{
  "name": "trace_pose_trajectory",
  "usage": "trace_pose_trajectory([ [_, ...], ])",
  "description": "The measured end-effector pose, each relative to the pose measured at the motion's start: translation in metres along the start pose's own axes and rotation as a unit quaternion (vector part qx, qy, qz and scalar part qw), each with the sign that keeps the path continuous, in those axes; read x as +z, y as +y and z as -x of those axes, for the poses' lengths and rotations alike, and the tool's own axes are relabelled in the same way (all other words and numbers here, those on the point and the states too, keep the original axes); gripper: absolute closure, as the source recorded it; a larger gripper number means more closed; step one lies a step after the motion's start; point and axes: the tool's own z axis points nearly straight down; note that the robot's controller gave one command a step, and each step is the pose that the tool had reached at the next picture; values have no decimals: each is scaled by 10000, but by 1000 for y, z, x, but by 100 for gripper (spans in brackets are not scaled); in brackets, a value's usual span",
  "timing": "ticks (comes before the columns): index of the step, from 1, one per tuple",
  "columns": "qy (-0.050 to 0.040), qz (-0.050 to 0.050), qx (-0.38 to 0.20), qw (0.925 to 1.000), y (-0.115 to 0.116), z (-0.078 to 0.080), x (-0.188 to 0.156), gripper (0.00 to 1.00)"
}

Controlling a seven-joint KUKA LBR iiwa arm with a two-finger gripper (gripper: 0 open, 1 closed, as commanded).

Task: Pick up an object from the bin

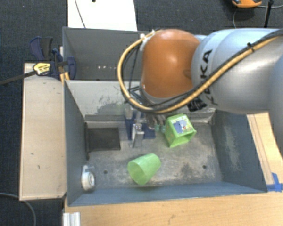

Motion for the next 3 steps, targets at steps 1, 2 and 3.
trace_pose_trajectory([
  [1,-39,7,20,10000,-1,1,-5,0],
  [2,-61,13,-270,9996,-21,-6,35,0],
  [3,-20,-2,-675,9977,-30,-54,53,0],
])
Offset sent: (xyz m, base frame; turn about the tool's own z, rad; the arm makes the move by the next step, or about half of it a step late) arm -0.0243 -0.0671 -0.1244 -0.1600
